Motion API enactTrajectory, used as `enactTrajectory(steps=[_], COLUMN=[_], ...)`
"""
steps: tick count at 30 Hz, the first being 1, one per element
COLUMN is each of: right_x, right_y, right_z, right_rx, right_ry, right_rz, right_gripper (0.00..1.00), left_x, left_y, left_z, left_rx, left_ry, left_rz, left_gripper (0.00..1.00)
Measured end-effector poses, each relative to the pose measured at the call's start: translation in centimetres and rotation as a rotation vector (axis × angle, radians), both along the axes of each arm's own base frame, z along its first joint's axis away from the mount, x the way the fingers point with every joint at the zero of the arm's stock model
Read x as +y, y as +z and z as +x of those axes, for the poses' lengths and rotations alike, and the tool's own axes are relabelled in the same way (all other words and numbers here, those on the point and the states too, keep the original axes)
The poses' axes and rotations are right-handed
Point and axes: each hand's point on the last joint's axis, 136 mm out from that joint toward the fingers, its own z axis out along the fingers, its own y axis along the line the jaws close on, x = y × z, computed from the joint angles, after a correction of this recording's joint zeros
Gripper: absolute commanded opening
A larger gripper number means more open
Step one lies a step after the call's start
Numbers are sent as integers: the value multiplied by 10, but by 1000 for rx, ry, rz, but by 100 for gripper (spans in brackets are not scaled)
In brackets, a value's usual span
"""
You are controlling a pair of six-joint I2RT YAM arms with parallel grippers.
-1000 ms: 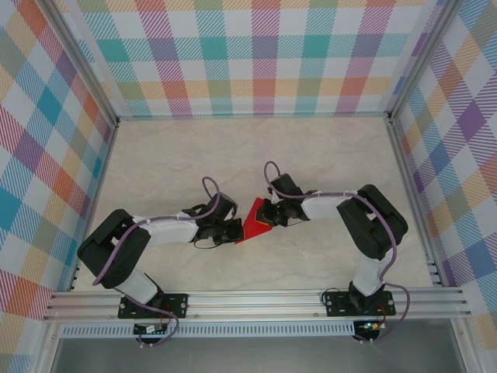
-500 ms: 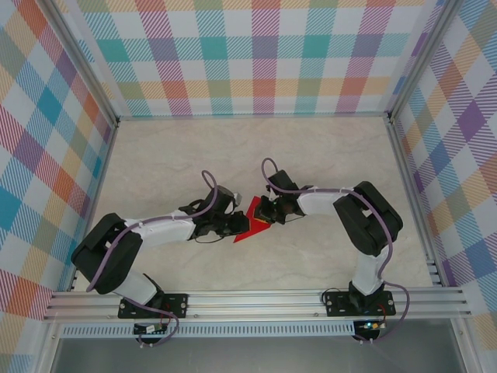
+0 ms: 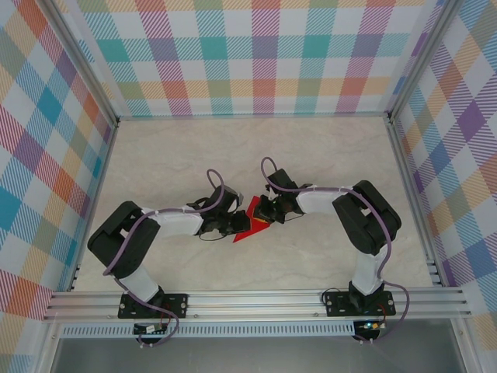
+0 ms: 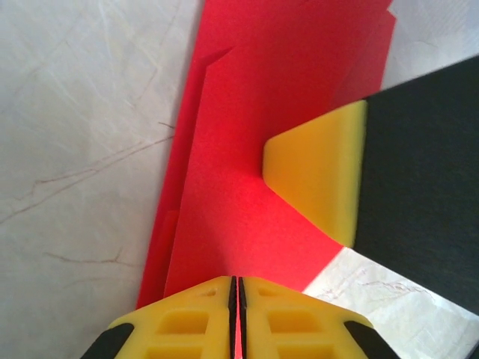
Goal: Fold a paper plane with a square sheet of paper (pick it up from the middle)
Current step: Fourth fold the wing at the center of the table.
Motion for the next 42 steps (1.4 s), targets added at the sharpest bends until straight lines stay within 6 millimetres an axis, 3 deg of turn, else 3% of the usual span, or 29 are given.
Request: enactTrajectory(steps=[8,18,26,32,36,42], right_x=[-3,-3,-3,-2,-7,-13], right_y=[0,-1,0,3,12,51], right_z=[2,1,2,2,2,10], right_rx=[9,40,48,41,20,-76], right_ry=[-10,-11,-10,-6,-3,-45], right_rz=[-32,-68,-75,-74,-86,-77], right_gripper=[11,11,11,17,28,44], left_x=[1,24,32,45,53,53], left_y=[-4,-6,-7,-3,10,40], left_z=[-3,-39,-47,-56,-51,-25], left_rx=[8,52,67,84,61,-34], left_ry=[-21,-86,-100,-84,-60,10], left_rz=[-21,25,53,76,71,60], left_gripper=[9,9,9,12,21,44])
